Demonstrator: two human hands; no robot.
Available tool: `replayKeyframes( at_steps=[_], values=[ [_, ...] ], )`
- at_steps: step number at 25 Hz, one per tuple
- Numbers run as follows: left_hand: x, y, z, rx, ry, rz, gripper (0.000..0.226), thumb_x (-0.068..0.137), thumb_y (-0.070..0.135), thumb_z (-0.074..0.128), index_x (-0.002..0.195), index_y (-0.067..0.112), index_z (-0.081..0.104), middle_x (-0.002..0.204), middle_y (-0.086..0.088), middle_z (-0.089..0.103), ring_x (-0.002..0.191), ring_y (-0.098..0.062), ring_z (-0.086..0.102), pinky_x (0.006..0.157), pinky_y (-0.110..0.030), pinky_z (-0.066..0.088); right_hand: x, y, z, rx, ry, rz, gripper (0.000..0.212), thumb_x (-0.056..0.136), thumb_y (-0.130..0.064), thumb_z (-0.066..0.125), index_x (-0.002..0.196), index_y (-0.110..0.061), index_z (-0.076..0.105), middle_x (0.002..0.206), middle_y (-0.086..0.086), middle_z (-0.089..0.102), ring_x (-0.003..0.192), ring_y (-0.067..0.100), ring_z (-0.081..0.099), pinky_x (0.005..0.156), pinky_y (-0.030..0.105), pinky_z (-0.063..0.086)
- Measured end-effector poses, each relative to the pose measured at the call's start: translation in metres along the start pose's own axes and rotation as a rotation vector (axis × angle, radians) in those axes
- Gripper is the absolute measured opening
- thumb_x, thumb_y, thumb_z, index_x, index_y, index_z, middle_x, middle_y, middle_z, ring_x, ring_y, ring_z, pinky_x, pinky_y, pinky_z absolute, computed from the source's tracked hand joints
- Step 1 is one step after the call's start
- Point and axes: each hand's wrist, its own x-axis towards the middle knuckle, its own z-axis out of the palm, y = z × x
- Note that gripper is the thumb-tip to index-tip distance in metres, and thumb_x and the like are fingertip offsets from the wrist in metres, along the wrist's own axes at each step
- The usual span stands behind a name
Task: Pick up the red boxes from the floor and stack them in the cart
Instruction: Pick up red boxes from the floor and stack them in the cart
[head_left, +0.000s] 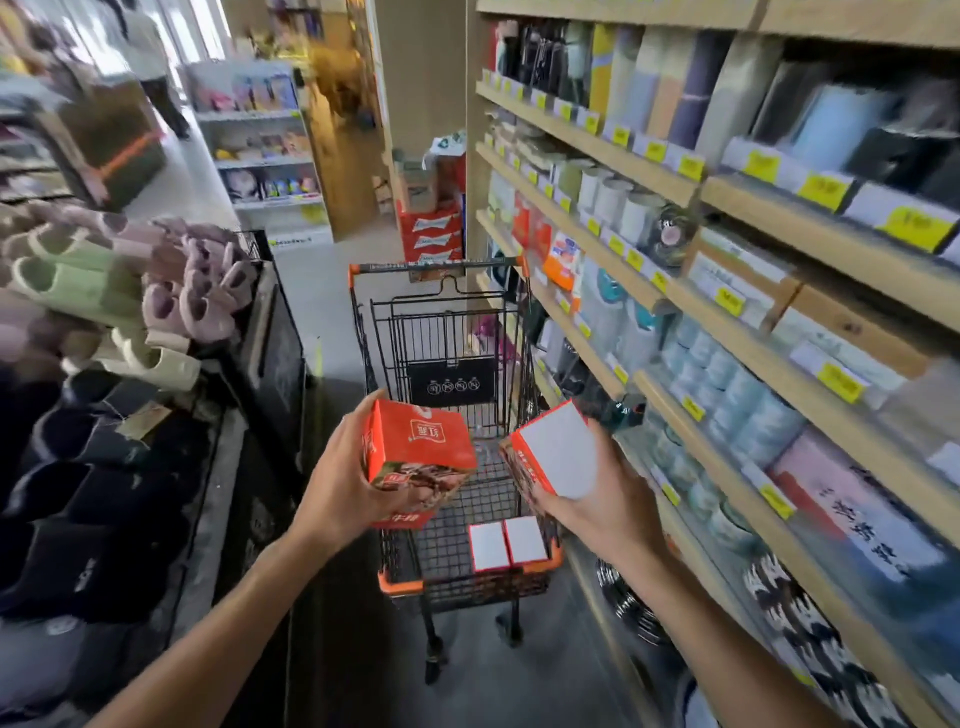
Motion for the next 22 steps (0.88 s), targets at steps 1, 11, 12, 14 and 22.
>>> replayKeyframes(
  at_steps=[1, 11, 12, 14, 22],
  values=[
    [0.013, -0.004, 0.005, 0.008, 0.009, -0.016, 0.123, 0.057, 0.028, 0.098, 0.152, 0.043, 0.023, 0.140, 0.014, 0.048, 0.129, -0.006, 0.051, 0.109, -0.046, 0.046, 0.019, 0.004, 0.008, 0.003, -0.013, -0.008, 0.108, 0.066, -0.065, 0.080, 0.154, -0.033, 0.025, 0.151, -0.005, 0.051, 0.126, 0.028, 0.059, 0.088, 0.039, 0.054],
    [0.115, -0.104, 0.061, -0.028, -0.024, -0.179, 0.117, 0.058, 0.068, 0.085, 0.153, 0.036, 0.025, 0.139, 0.013, 0.047, 0.131, -0.009, 0.049, 0.109, -0.048, 0.046, 0.148, 0.037, 0.110, -0.022, -0.108, 0.034, 0.107, 0.070, -0.057, 0.080, 0.158, -0.037, 0.022, 0.148, -0.004, 0.053, 0.126, 0.026, 0.059, 0.085, 0.035, 0.052],
    [0.126, -0.120, 0.065, -0.052, -0.032, -0.196, 0.115, 0.058, 0.066, 0.086, 0.151, 0.037, 0.026, 0.140, 0.013, 0.047, 0.132, -0.009, 0.049, 0.109, -0.048, 0.045, 0.156, 0.041, 0.126, -0.029, -0.117, 0.054, 0.107, 0.071, -0.056, 0.081, 0.159, -0.036, 0.024, 0.147, -0.002, 0.053, 0.126, 0.026, 0.059, 0.086, 0.035, 0.051],
    [0.157, -0.156, 0.074, -0.100, -0.077, -0.215, 0.112, 0.056, 0.060, 0.090, 0.148, 0.037, 0.030, 0.140, 0.013, 0.047, 0.131, -0.009, 0.049, 0.109, -0.048, 0.046, 0.176, 0.047, 0.160, -0.041, -0.123, 0.100, 0.104, 0.075, -0.054, 0.080, 0.160, -0.031, 0.025, 0.148, 0.001, 0.052, 0.127, 0.027, 0.057, 0.090, 0.035, 0.050],
    [0.247, -0.278, 0.124, -0.177, -0.326, -0.268, 0.121, 0.049, 0.051, 0.099, 0.147, 0.038, 0.029, 0.140, 0.007, 0.045, 0.128, -0.014, 0.053, 0.106, -0.046, 0.049, 0.222, 0.097, 0.282, -0.164, -0.205, 0.263, 0.088, 0.085, -0.060, 0.067, 0.159, -0.041, 0.023, 0.155, 0.003, 0.036, 0.134, 0.031, 0.046, 0.091, 0.047, 0.054]
  ],
)
